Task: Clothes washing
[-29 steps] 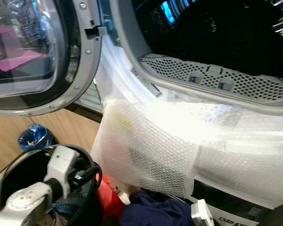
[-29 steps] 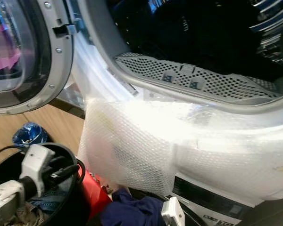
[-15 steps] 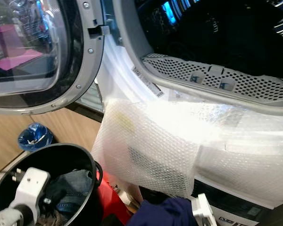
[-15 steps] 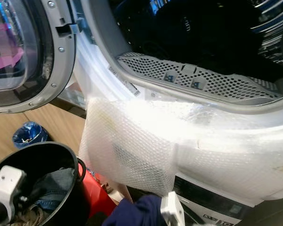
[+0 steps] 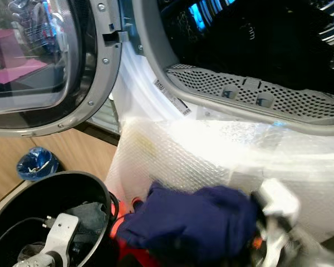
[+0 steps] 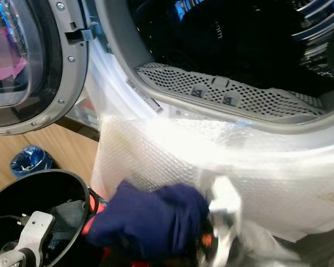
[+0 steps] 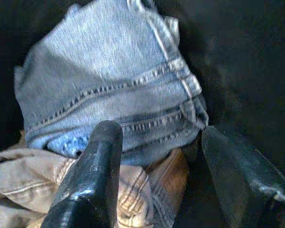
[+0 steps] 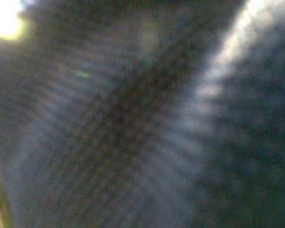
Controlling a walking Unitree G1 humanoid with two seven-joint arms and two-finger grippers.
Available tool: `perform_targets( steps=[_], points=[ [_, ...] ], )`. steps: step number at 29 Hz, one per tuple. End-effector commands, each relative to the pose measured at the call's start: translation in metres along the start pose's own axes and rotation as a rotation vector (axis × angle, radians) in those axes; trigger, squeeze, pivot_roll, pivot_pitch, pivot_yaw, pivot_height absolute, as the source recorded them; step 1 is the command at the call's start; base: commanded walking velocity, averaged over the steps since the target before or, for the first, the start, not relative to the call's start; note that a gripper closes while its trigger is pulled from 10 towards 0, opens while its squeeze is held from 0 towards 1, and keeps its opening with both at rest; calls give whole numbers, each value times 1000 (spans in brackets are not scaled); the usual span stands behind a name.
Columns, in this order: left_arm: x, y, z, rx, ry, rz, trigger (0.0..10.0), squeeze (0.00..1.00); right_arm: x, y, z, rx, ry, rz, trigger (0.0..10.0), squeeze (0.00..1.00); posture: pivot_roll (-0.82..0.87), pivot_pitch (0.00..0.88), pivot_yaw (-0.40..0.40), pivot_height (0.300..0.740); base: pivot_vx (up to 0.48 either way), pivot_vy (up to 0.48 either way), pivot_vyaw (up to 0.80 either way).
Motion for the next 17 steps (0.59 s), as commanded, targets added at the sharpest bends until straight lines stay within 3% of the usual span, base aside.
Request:
perform_targets(
  steps=[1, 5, 6, 7, 10, 11, 12, 14, 17],
  points=[
    [1, 0, -10, 4, 30, 2, 10000, 0, 7, 4, 24, -18, -85, 42, 0, 0, -42, 67, 44, 740, 0, 0, 0],
    [2, -3, -11, 8, 30, 1, 10000, 0, 12, -11, 50, -78, -130, 43, 0, 0, -47, 63, 44, 740, 0, 0, 0],
    [5, -6, -11, 6, 29, -5, 10000, 0, 16, -27, 72, -117, -155, 23, 0, 0, -47, 64, 43, 740, 0, 0, 0],
    [5, -6, -11, 6, 29, -5, 10000, 0, 16, -27, 72, -117, -155, 23, 0, 0, -47, 64, 43, 740, 0, 0, 0],
    [10, -10, -12, 0, 28, -10, 10000, 0, 30, -77, 120, -256, -135, -67, 0, 0, -55, 61, 46, 740, 0, 0, 0],
    [10, -10, -12, 0, 28, -10, 10000, 0, 30, -77, 120, -256, -135, -67, 0, 0, -55, 61, 46, 740, 0, 0, 0],
    [10, -13, -12, -3, 26, -14, 10000, 0, 28, -95, 135, -298, -124, -102, 0, 0, -49, 61, 40, 740, 0, 0, 0],
    [11, -14, -12, -4, 25, -17, 10000, 0, 27, -104, 142, -310, -125, -119, 0, 0, -49, 61, 40, 740, 0, 0, 0],
    [12, -21, -10, -22, 12, -20, 10000, 0, 20, -143, 189, -385, -187, -287, 0, 0, -32, 60, 23, 740, 0, 0, 0]
  ],
)
Point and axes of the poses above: a point about 5 cm out from each wrist's last joint towards the gripper, its own x axis pointing out of the wrist towards the gripper, its own z axis along the axis of the wrist's last joint, y = z × x, the point moved 6 cm from there along x, pointing out of the wrist towards the gripper, and after that the axes turned 3 degrees about -x, right-handed, at the moved point
